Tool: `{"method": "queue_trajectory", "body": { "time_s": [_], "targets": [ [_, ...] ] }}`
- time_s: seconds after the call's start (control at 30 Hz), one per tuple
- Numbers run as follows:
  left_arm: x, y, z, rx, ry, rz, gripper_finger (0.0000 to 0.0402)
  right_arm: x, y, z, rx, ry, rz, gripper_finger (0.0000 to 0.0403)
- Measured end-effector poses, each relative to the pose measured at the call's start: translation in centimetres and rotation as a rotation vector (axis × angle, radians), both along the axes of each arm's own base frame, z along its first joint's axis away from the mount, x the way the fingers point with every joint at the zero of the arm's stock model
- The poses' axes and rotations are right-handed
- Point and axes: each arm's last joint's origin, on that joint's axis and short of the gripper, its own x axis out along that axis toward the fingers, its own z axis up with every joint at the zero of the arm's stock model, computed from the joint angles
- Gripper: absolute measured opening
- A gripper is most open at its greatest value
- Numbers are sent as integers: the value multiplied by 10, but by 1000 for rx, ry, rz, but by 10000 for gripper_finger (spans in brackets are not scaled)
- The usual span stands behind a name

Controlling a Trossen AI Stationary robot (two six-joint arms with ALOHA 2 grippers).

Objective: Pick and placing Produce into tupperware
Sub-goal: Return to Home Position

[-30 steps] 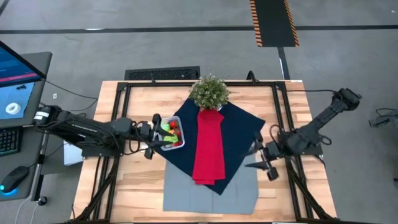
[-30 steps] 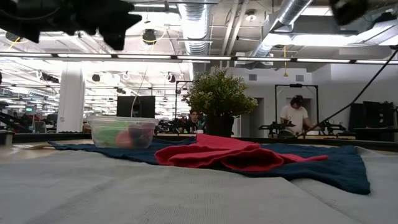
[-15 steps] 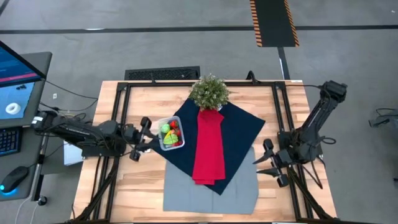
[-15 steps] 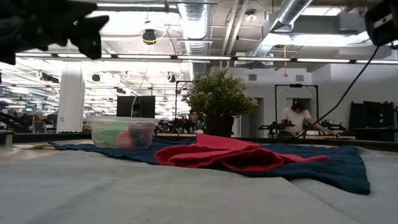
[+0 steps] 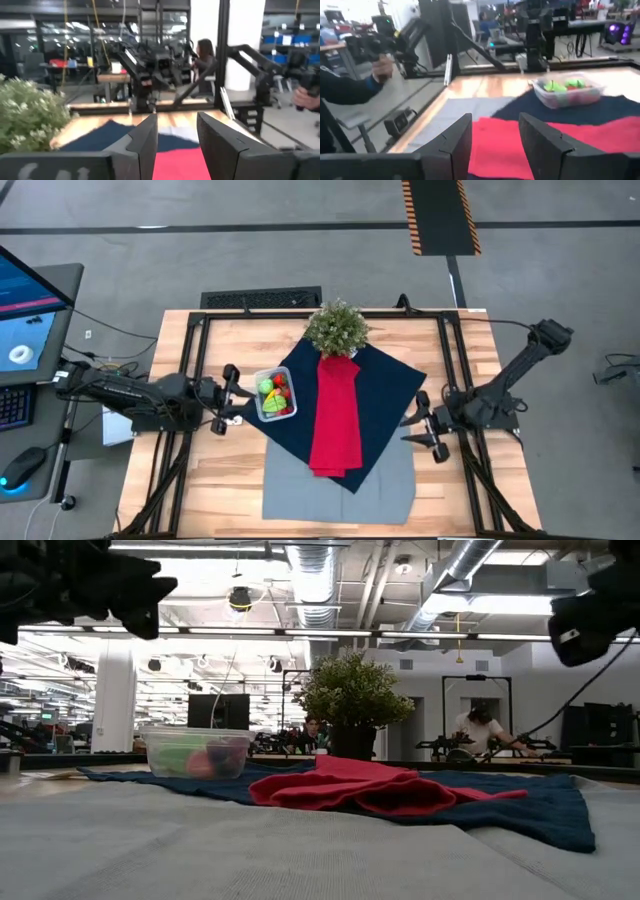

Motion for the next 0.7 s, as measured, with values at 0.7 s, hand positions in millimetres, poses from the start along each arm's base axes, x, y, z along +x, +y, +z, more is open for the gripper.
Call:
{"method": "queue_trajectory", "body": {
  "time_s": [0.7],
  "targets": [
    [-12, 4, -3, 25, 33, 91, 127, 1, -40, 15, -143, -152, -40, 189]
  ]
}}
